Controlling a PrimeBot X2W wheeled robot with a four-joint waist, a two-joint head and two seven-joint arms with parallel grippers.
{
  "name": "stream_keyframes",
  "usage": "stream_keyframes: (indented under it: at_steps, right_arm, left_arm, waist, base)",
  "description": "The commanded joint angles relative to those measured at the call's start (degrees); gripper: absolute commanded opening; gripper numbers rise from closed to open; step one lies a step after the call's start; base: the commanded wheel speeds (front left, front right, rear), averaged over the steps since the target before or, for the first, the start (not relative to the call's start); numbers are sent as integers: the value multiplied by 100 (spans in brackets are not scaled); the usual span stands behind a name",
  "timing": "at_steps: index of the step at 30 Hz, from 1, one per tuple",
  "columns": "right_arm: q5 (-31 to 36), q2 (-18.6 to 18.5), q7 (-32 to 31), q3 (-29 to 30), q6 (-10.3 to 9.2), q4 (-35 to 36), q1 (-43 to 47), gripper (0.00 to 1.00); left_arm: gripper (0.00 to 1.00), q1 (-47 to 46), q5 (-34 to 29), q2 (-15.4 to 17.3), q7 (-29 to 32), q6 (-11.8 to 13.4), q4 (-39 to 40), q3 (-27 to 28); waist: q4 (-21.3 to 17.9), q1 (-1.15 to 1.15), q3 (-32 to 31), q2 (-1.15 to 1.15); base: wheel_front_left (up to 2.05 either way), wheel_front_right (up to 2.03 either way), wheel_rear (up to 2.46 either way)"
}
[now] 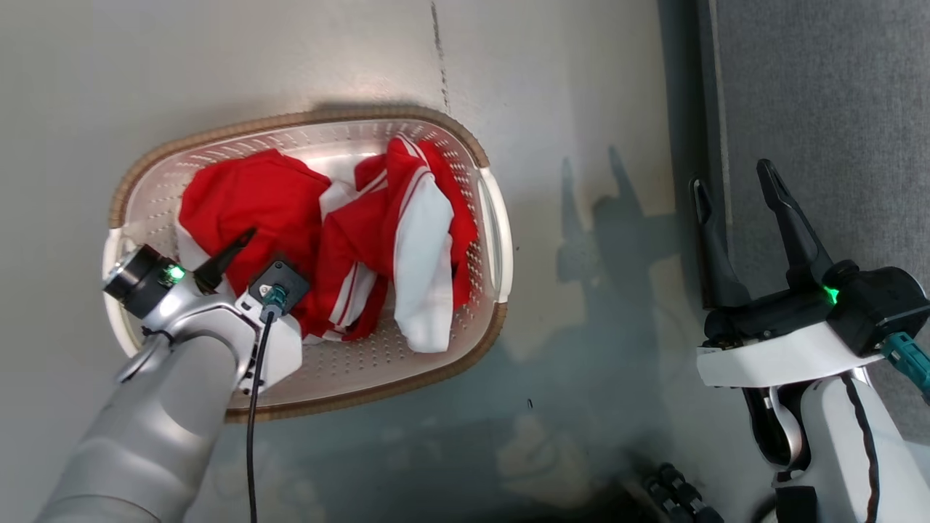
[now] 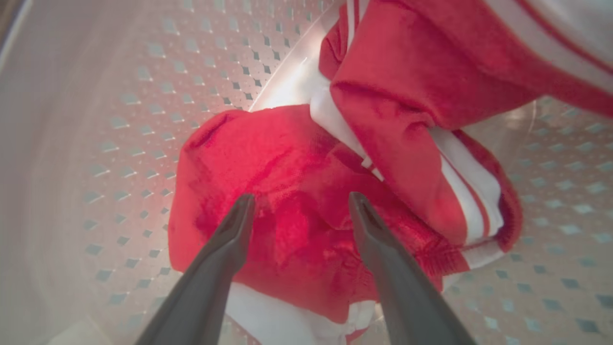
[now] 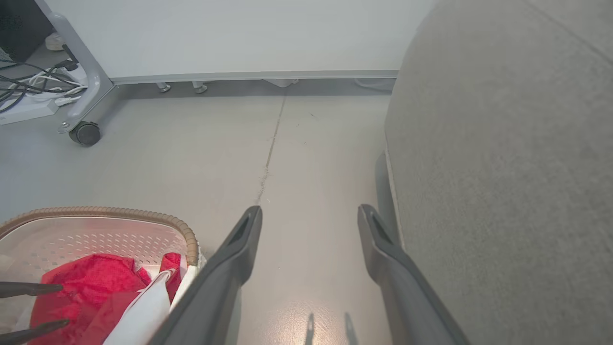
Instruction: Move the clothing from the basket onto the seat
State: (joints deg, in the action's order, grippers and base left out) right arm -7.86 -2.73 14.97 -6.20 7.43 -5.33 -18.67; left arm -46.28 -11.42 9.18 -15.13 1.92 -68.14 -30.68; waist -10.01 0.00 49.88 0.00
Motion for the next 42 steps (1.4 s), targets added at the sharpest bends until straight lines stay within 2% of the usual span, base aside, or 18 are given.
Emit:
stream_keyframes:
  at_steps: [1,4,16,19,36,37,38,42]
  right_arm:
    - [-67,-28,29,-18,11,33,-100,100]
    - [-136,-26,29,-80,11,48,-110,100]
    - [-398,-25,29,-413,11,152,-239,100]
    - [-453,-25,28,-466,11,210,-243,100]
    - [-459,-25,29,-546,11,367,-145,100]
    - [-464,-26,29,-563,11,363,-152,100]
    - [-473,-25,29,-579,11,359,-163,100]
    - [-507,-26,29,-607,11,323,-214,100]
  left_arm:
    - [100,-212,-93,70,41,57,-123,-75]
    - [100,-400,-208,99,116,17,-331,-217]
    - [100,-927,-689,516,818,113,-548,-790]
    - [100,-1007,-685,623,1002,63,-558,-830]
    - [100,-1236,-545,714,1980,-356,-617,-1021]
    - [47,-1239,-522,723,2003,-357,-616,-1009]
    - [0,-1258,-503,729,2004,-361,-616,-1011]
    - [0,-1280,-459,777,1951,-414,-612,-1049]
  waist:
    - [-152,0,193,0]
    - [-233,0,353,0]
    - [-553,0,818,0]
    - [-623,0,887,0]
    - [-609,0,1063,0]
    - [-609,0,1068,0]
    - [-611,0,1072,0]
    - [-623,0,1065,0]
  base:
    - [0,0,0]
    - [0,0,0]
    - [0,0,0]
    - [0,0,0]
    - [0,0,0]
    - [0,0,0]
    - [0,0,0]
    - [0,0,0]
